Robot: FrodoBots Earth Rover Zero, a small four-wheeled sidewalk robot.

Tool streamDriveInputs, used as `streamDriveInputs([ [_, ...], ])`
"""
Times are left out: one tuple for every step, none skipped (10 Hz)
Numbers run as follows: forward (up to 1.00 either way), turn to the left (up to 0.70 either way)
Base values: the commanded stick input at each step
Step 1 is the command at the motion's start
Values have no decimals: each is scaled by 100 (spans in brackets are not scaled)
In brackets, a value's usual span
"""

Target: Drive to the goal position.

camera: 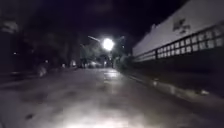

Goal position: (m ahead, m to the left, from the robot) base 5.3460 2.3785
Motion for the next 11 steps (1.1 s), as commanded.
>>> streamDriveInputs([
  [50,0],
  [50,0],
  [50,0],
  [50,0],
  [50,0],
  [50,0],
  [50,0],
  [50,0],
  [50,0],
  [50,0],
  [50,0],
])
